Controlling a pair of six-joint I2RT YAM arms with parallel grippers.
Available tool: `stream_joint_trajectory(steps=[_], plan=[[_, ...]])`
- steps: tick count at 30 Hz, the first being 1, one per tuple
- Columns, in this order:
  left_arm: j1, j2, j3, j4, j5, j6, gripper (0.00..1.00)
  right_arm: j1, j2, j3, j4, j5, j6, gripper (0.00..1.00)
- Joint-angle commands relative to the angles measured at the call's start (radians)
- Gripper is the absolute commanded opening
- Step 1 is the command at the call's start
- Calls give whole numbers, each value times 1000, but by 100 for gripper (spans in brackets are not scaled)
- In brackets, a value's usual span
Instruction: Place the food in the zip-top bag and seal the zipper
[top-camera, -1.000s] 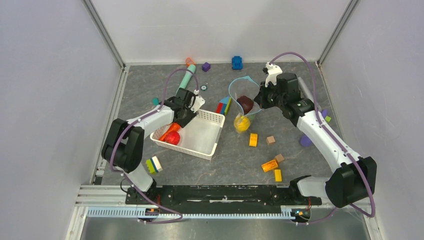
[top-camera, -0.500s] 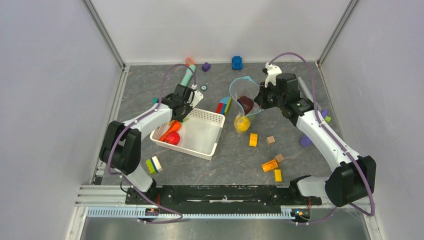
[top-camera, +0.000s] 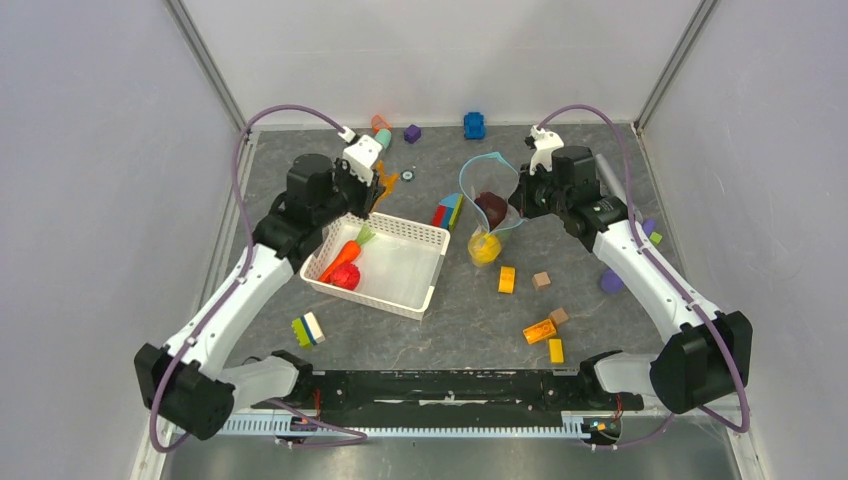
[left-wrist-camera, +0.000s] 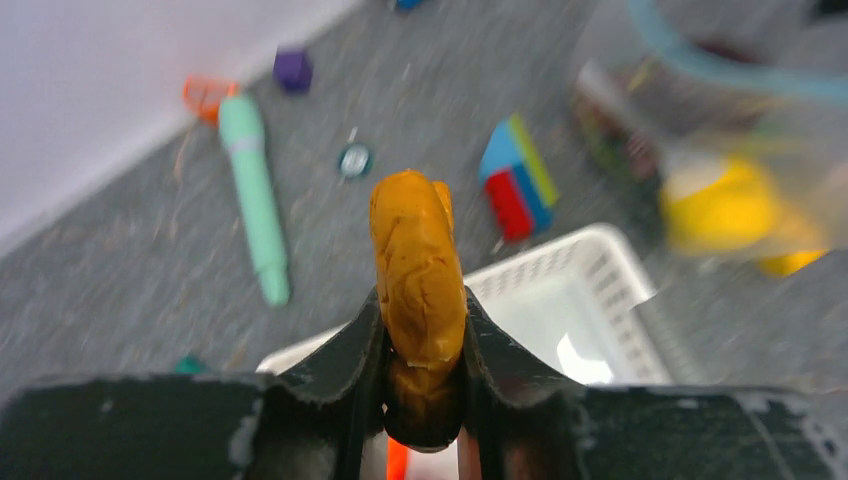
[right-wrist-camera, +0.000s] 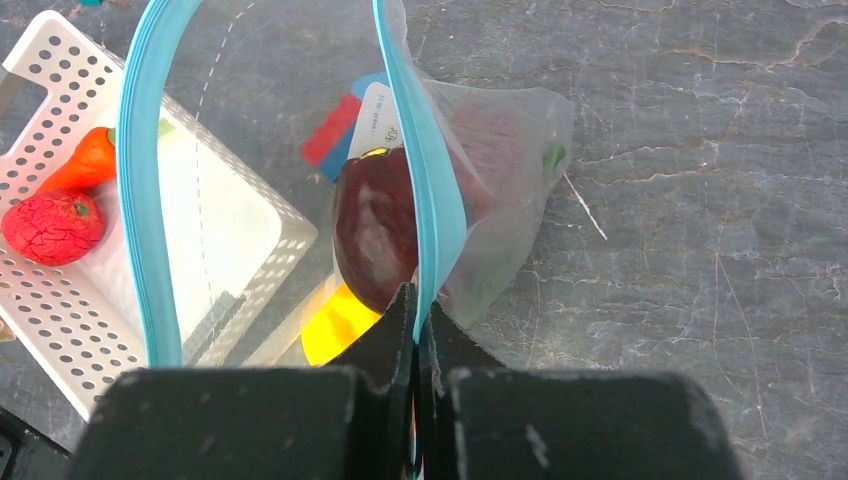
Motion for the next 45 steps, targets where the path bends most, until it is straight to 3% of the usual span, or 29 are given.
stream_joint_trajectory(steps=[1, 5, 16, 20, 28, 31, 45], plan=[[-2, -49, 2, 239, 255, -252, 3, 0, -11, 34, 23, 1, -15, 0], [-43, 0, 50, 344, 384, -384, 3, -1, -11, 29, 27, -2, -13, 0], [-258, 169, 208, 396, 263, -481, 2, -2, -35, 26, 35, -14, -10, 0], [-304, 252, 309, 319, 245, -517, 2, -1, -41, 25, 42, -38, -5, 0], [-345, 332, 393, 185, 47, -505, 3, -16, -62, 11, 65, -48, 0, 0], [-353, 361, 424, 151, 23, -506, 9, -1, -61, 4, 75, -49, 3, 0], [-391, 585, 707, -183, -183, -538, 7, -1, -61, -7, 97, -60, 5, 0]])
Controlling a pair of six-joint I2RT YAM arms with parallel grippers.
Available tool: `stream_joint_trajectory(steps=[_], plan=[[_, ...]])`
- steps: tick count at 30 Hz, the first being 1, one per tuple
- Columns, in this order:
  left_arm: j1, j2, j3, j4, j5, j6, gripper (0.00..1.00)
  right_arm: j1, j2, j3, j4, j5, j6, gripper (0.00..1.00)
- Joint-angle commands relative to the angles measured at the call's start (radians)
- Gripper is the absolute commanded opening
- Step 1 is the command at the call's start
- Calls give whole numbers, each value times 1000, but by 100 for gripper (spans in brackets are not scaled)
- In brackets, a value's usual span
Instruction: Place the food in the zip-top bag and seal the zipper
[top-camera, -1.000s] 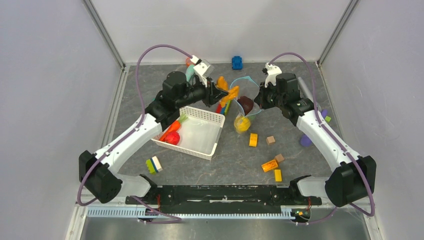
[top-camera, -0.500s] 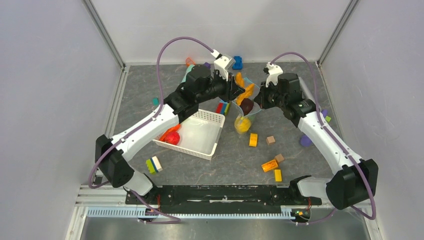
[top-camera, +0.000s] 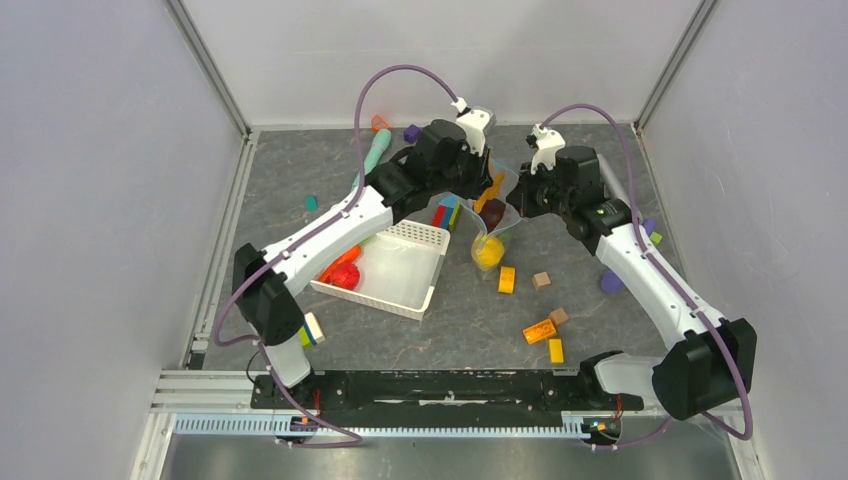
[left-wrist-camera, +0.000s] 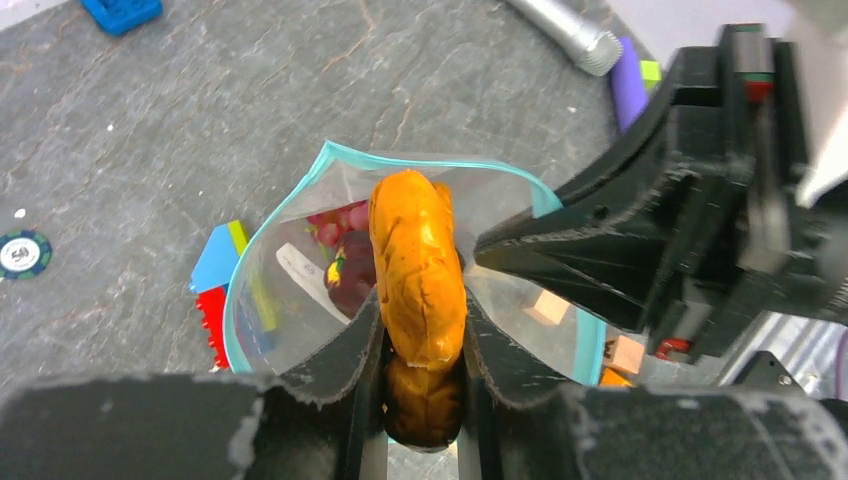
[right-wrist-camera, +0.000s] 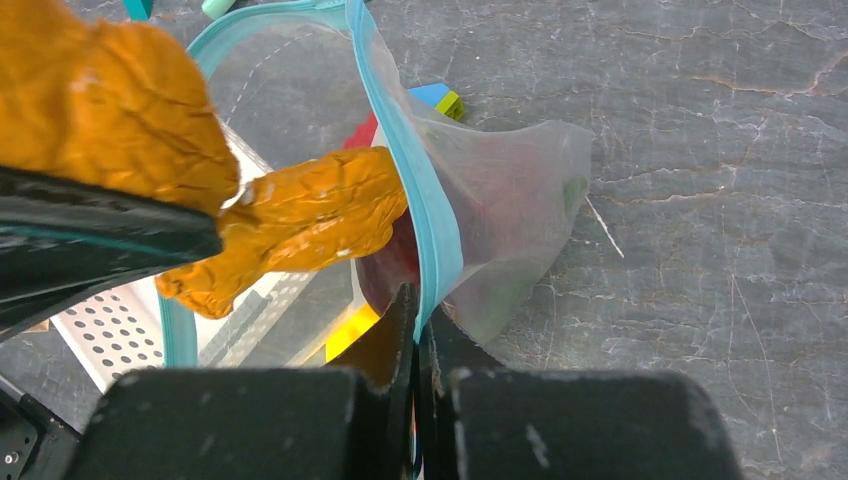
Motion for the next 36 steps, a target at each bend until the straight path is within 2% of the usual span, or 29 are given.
stream_joint_trajectory(steps=[1, 4, 9, 13, 18, 23, 27, 28, 29, 33, 36], plan=[[-7, 49, 102, -110, -103, -75, 7, 0, -31, -2, 73, -14, 1, 0], [-8, 69, 118, -107, -109, -125, 15, 0, -31, -2, 74, -17, 3, 0], [-28, 87, 118, -75, -173, -220, 21, 0, -34, -5, 75, -19, 3, 0], [-45, 97, 100, -39, -210, -280, 14, 0, -37, -9, 84, -22, 10, 0], [-67, 113, 91, -15, -290, -325, 14, -1, -40, -11, 86, -24, 13, 0], [-75, 112, 49, 58, -275, -387, 14, 1, -40, -14, 88, -28, 21, 0], [-82, 124, 48, 57, -287, -405, 13, 0, -43, -12, 88, -40, 25, 0], [-83, 125, 47, 57, -285, -409, 16, 0, -44, -13, 88, -40, 24, 0], [-83, 125, 45, 59, -283, -410, 22, 0, -45, -11, 88, -39, 24, 0], [-89, 128, 40, 55, -283, -398, 33, 0, -46, -12, 89, -37, 24, 0], [-90, 127, 39, 43, -275, -389, 52, 0, -50, -12, 88, -36, 23, 0]])
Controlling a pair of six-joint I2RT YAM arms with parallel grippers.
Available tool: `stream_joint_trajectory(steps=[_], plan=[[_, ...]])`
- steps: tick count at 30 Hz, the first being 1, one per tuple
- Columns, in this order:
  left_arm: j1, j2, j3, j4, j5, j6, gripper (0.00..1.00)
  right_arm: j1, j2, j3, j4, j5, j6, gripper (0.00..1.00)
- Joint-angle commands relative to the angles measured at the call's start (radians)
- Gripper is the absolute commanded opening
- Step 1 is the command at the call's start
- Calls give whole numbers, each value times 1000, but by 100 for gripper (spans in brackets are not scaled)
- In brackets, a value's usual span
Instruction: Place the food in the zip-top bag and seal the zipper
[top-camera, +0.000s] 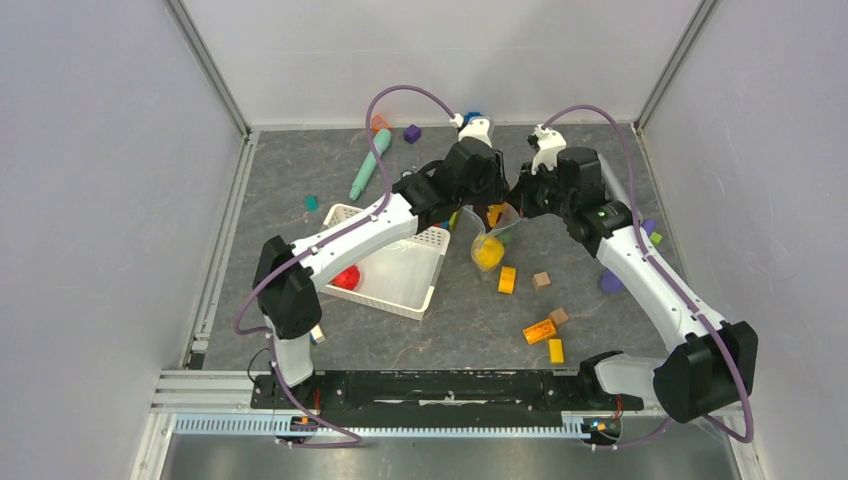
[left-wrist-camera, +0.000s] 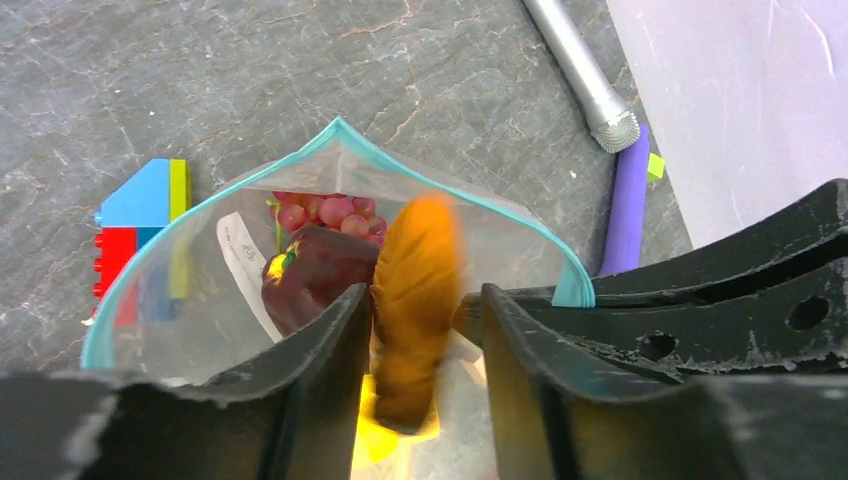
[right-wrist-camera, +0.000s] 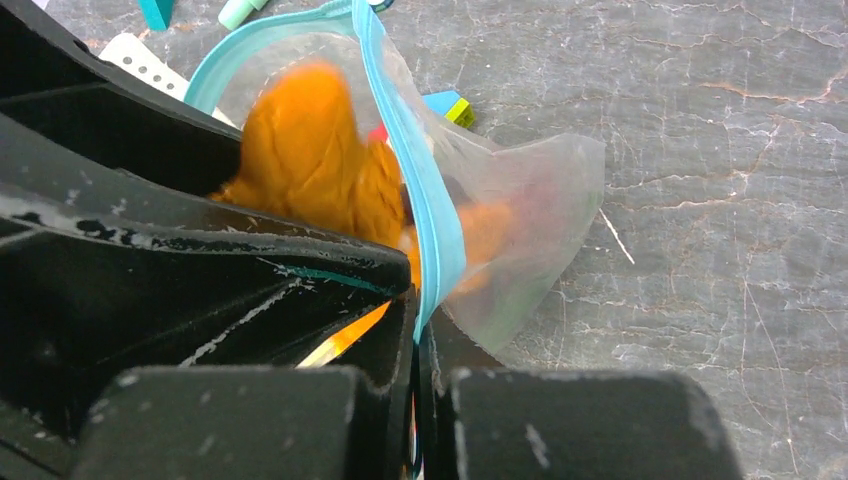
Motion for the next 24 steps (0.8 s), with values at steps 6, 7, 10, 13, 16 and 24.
stream_joint_trajectory(steps=[6, 7, 10, 13, 16, 24], plan=[[-11, -29, -16, 40, 7, 38, 100, 1, -39, 3, 60, -8, 2, 0], [-11, -36, -17, 40, 12, 51, 100, 0, -39, 3, 60, -8, 1, 0], [-11, -65, -22, 40, 30, 84, 100, 0, -37, 3, 59, -5, 0, 0], [-11, -105, -29, 35, 31, 121, 100, 0, -36, 4, 56, -2, 0, 0], [-11, -151, -52, 28, 4, 162, 100, 0, -37, 5, 55, 3, -3, 0], [-6, -258, -118, -46, -194, 229, 100, 0, -38, 8, 50, 9, -6, 0]])
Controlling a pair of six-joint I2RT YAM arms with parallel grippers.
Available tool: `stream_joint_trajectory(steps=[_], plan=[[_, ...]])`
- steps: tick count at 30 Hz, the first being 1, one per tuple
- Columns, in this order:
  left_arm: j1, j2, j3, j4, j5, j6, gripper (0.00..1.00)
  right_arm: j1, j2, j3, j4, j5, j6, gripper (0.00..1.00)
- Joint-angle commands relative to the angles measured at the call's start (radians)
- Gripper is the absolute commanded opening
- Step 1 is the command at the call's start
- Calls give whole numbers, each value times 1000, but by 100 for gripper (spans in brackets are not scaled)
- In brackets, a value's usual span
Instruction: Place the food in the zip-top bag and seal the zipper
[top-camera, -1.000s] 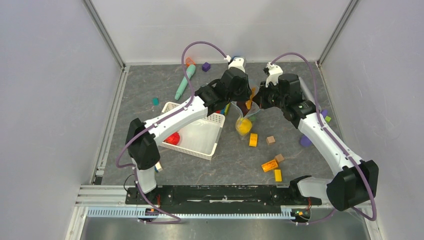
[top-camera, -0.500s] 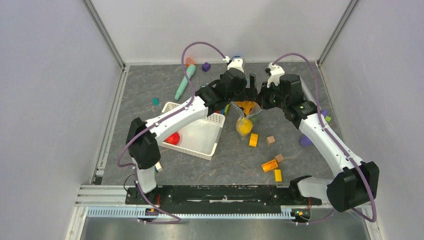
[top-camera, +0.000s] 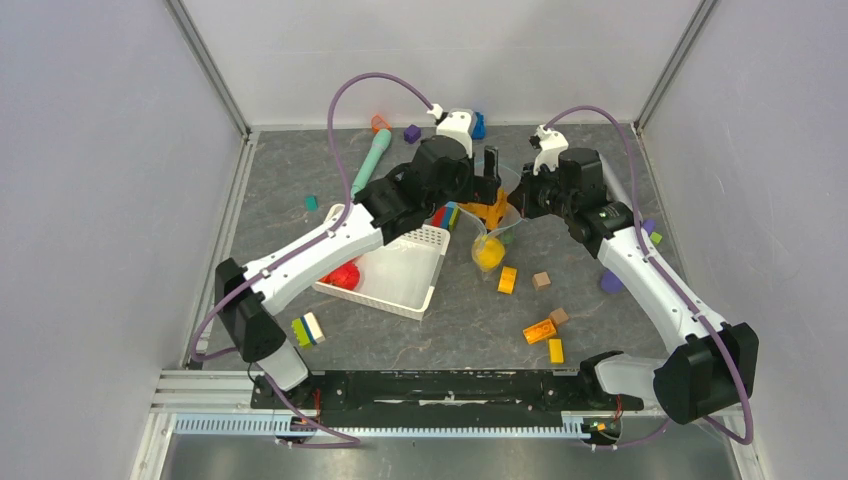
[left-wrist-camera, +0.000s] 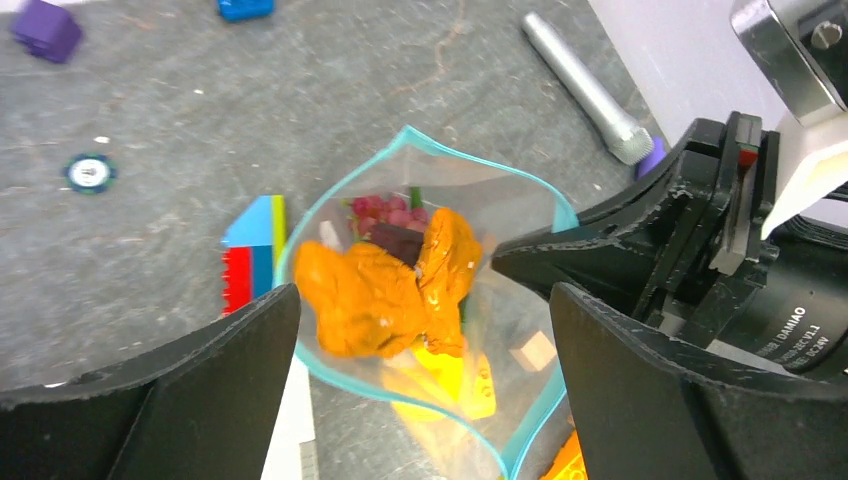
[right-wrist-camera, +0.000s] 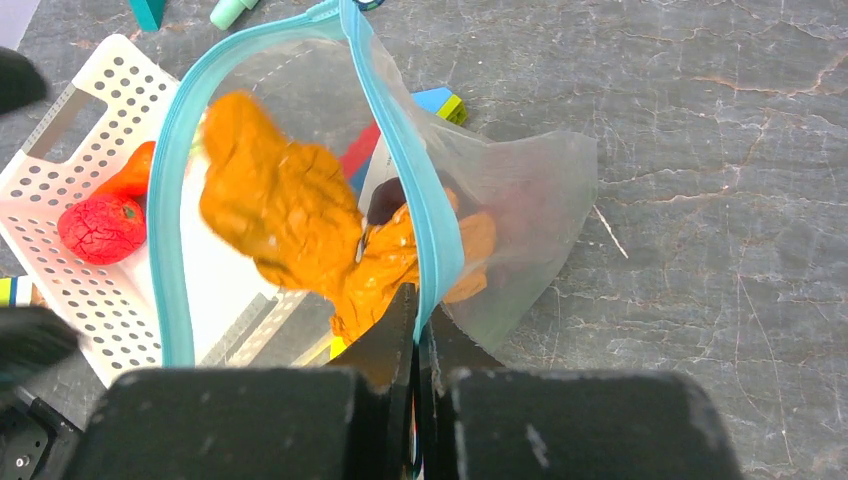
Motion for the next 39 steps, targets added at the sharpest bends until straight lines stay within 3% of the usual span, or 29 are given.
stream_joint_trajectory(steps=[1, 5, 15, 18, 22, 28, 39], plan=[[6, -68, -27, -55, -170, 71, 100, 5, -32, 16, 54, 3, -5, 0], [32, -58, -48, -81, -232, 42, 100, 5, -32, 16, 54, 3, -6, 0], [127, 9, -39, -132, -23, -9, 96, 5, -28, 19, 47, 8, -14, 0], [130, 31, -35, -128, 11, -17, 86, 4, -20, 20, 46, -1, -13, 0], [130, 63, -21, -123, 61, -17, 65, 5, -18, 20, 46, 1, -13, 0], [129, 55, -11, -110, 83, -31, 2, 4, -8, 26, 44, 3, -14, 0], [115, -63, -33, 85, 335, 16, 2, 12, 88, 230, -25, -21, 17, 2]])
